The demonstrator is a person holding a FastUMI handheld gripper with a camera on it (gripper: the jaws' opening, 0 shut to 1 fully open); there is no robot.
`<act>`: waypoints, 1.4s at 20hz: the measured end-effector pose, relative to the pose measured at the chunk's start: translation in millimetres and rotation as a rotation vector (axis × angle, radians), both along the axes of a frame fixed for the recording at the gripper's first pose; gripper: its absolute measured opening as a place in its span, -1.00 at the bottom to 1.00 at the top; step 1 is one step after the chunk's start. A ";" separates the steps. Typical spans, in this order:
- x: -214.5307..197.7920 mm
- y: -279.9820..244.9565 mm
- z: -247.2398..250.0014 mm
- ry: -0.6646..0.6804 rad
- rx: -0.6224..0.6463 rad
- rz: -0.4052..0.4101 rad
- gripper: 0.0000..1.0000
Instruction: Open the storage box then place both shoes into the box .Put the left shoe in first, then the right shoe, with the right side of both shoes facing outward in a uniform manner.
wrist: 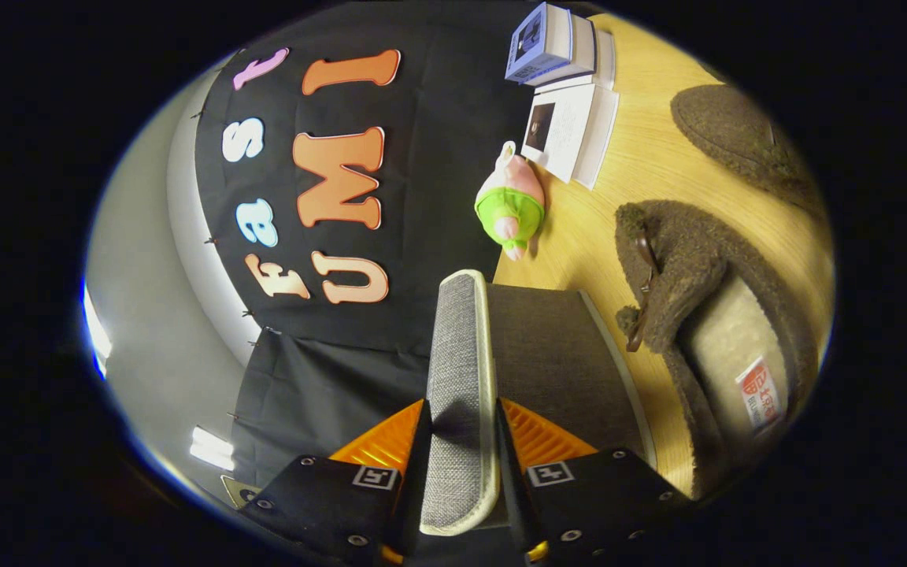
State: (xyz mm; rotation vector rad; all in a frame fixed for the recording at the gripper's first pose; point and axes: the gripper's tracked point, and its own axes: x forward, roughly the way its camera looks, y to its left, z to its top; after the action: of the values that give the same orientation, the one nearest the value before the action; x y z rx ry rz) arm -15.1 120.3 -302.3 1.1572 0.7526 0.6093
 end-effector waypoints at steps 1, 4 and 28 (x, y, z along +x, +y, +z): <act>-1.4 -1.0 2.9 0.004 0.006 0.001 -0.30; -3.1 -0.5 22.9 -0.005 0.011 -0.006 -0.92; -29.6 171.5 179.3 -0.287 -0.331 0.211 -0.96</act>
State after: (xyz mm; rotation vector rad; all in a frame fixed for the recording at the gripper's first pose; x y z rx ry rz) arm -44.6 291.8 -123.1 0.6729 0.7010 0.7754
